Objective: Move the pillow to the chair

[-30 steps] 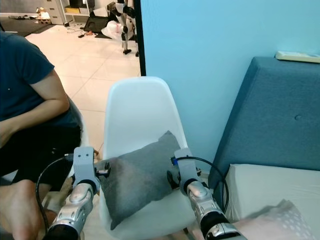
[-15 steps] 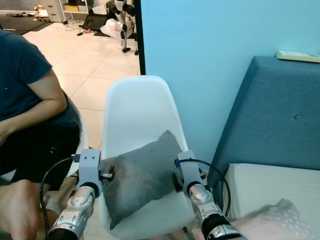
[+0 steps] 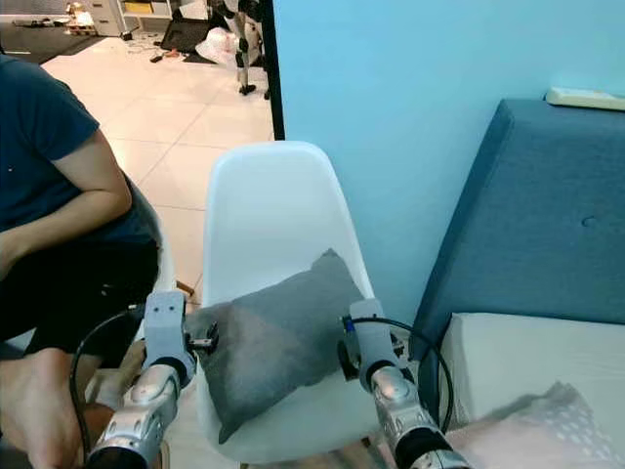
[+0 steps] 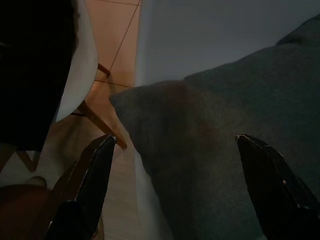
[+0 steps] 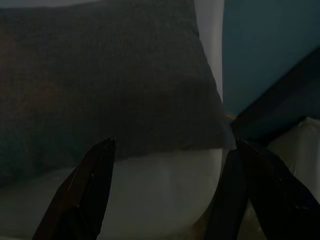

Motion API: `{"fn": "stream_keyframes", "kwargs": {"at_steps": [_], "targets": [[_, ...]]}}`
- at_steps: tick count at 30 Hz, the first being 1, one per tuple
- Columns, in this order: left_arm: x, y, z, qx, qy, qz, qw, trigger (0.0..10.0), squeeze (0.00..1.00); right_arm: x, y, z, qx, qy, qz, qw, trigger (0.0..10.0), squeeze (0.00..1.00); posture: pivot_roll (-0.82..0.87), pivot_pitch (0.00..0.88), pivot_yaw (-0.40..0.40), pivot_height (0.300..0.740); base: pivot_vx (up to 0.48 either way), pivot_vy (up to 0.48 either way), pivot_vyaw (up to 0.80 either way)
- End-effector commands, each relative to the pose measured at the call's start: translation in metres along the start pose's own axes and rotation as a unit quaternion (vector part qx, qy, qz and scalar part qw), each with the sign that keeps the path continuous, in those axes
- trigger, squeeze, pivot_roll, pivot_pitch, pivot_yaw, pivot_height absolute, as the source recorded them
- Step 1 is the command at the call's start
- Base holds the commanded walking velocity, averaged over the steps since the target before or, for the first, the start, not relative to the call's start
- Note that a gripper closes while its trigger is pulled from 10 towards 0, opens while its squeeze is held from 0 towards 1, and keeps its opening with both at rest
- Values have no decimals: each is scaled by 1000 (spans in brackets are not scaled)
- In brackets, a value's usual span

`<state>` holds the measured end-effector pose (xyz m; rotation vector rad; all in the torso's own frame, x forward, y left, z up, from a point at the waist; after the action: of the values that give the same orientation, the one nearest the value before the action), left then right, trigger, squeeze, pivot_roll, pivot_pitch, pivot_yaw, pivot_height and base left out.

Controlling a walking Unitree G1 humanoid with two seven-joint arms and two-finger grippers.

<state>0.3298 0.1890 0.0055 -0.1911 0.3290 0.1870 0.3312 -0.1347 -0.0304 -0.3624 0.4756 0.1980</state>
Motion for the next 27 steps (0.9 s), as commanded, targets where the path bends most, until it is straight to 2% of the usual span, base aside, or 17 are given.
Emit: {"fn": "stream_keyframes", "kwargs": {"at_steps": [1, 8, 17, 27], "targets": [[-2, 0, -6, 5, 10, -3, 1000, 10000, 0, -1, -1, -1, 7, -2, -5, 1000, 10000, 0, 38, 94, 10, 740, 0, 0, 0], [0, -6, -4, -1, 7, -5, 1000, 10000, 0, -2, -1, -4, 6, 2, -5, 1000, 10000, 0, 35, 86, 1, 740, -249, 0, 0], [-1, -3, -7, -4, 11, 1, 1000, 10000, 0, -1, 0, -4, 1, 6, 2, 1000, 10000, 0, 40, 85, -15, 740, -335, 0, 0], [-1, 3, -10, 3, 22, 13, 1000, 10000, 0, -1, 1, -5, -3, 12, 8, 1000, 10000, 0, 38, 89, -21, 740, 0, 0, 0]]}}
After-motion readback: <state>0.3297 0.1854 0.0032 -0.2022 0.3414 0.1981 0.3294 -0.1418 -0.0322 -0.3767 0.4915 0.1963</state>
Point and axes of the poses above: a point about 5 cm out from each wrist's last joint towards the gripper, its own x axis pointing out of the wrist towards the gripper, its own z axis along the axis of the wrist's last joint, y = z × x, the point moved 5 cm from there along x, pointing out of the wrist towards the gripper, and after that the axes turned 10 degrees about -x, right-handed, at the moved point
